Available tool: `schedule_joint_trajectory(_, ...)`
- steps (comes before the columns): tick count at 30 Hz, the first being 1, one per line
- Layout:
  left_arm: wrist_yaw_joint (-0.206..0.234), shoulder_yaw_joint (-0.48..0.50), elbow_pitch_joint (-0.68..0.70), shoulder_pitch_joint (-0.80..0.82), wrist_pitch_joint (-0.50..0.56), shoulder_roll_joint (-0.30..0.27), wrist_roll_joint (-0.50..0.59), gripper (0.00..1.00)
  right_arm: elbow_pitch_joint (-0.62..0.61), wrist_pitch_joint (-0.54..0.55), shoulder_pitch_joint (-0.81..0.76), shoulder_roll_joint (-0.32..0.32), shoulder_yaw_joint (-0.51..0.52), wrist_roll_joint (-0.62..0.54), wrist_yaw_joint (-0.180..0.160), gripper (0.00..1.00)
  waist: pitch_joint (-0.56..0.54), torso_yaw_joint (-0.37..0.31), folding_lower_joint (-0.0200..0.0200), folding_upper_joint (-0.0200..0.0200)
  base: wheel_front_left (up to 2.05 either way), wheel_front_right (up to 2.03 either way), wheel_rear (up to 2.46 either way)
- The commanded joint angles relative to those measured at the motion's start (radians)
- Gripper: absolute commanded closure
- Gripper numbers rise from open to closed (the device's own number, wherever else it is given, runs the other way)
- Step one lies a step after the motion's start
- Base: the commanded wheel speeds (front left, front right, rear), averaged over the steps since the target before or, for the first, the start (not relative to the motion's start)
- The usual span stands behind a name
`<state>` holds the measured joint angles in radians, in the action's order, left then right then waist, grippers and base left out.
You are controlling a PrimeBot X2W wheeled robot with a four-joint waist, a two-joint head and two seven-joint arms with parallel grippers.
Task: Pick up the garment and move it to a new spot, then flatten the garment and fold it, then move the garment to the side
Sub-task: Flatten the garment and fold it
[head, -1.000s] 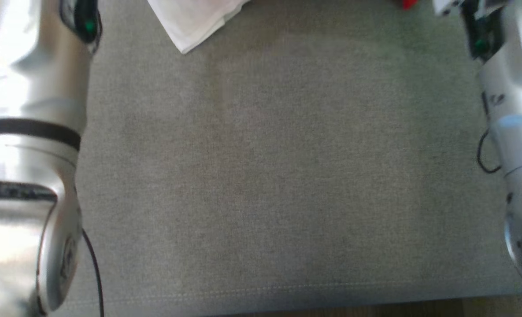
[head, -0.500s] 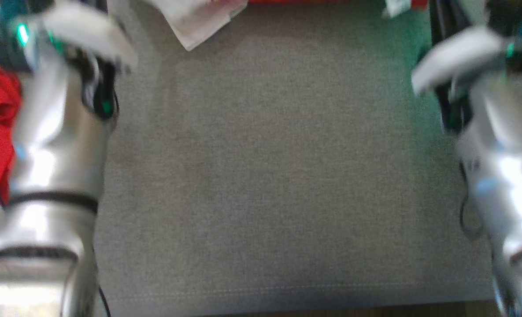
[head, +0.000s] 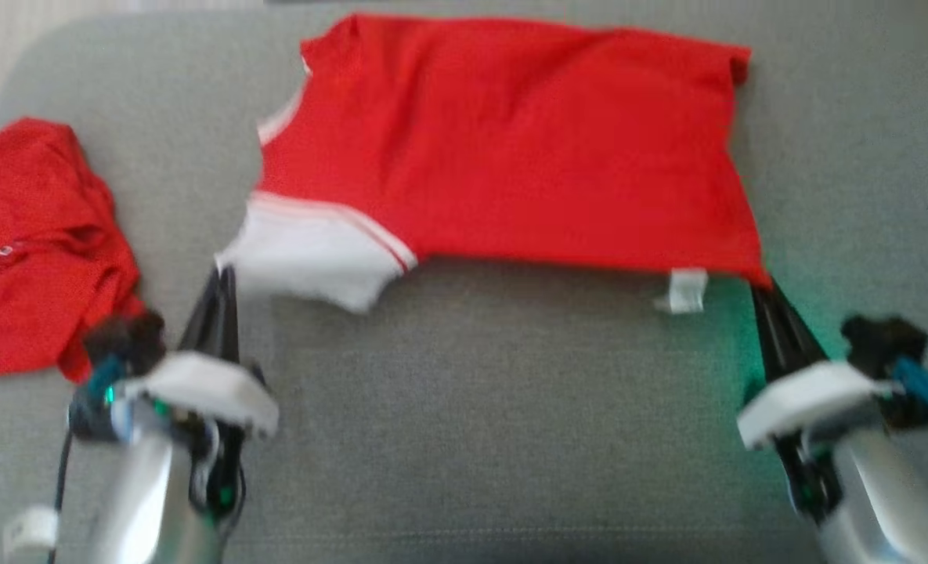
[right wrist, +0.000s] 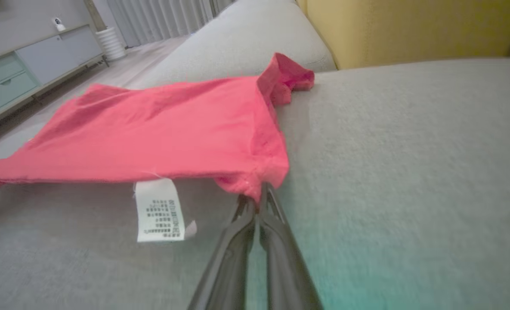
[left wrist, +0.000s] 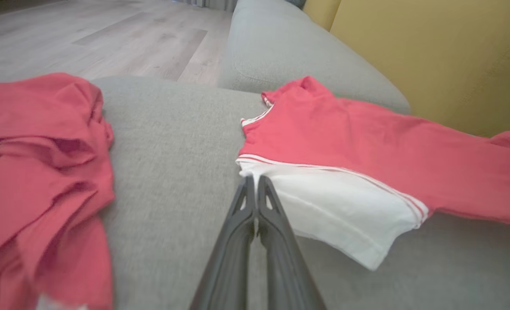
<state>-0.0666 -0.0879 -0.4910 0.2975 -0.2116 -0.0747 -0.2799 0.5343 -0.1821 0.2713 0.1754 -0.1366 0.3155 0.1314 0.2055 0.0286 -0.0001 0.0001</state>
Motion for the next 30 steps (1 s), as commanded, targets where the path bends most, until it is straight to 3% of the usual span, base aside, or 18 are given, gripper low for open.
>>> schedule_joint_trajectory(1,0.021,0.024,0.11,-0.046,0.038,-0.029,0.006,1.0,-0.093,0.035,-0.059,0.003,0.014,-0.014,-0.001,1.0,-0.051,0.014,0.0001,-0.0001,0.0,0.0,0.0)
schedule_joint_trajectory(5,0.047,0.019,0.259,-0.174,0.131,-0.033,0.0,1.0,-0.225,0.109,-0.178,-0.017,0.058,-0.035,-0.001,1.0,-0.084,0.019,0.0001,-0.0001,0.0,0.0,0.0)
schedule_joint_trajectory(6,0.068,0.018,0.364,-0.255,0.195,-0.037,-0.003,1.0,-0.313,0.162,-0.253,-0.03,0.082,-0.047,-0.001,1.0,-0.102,0.02,0.0001,-0.0001,0.0,0.0,0.0)
schedule_joint_trajectory(17,0.145,0.008,0.759,-0.532,0.452,-0.068,0.001,1.0,-0.606,0.406,-0.514,-0.078,0.154,-0.065,-0.001,1.0,-0.173,0.019,0.0001,-0.0001,0.0,0.0,0.0)
schedule_joint_trajectory(23,0.165,-0.002,0.854,-0.586,0.54,-0.07,-0.01,1.0,-0.654,0.508,-0.567,-0.089,0.172,-0.076,-0.001,1.0,-0.183,0.019,0.0001,-0.0001,0.0,0.0,0.0)
schedule_joint_trajectory(30,0.146,-0.008,0.825,-0.531,0.61,-0.084,-0.049,1.0,-0.635,0.595,-0.536,-0.078,0.172,-0.08,-0.001,1.0,-0.15,0.004,0.0001,-0.0001,0.0,0.0,0.0)
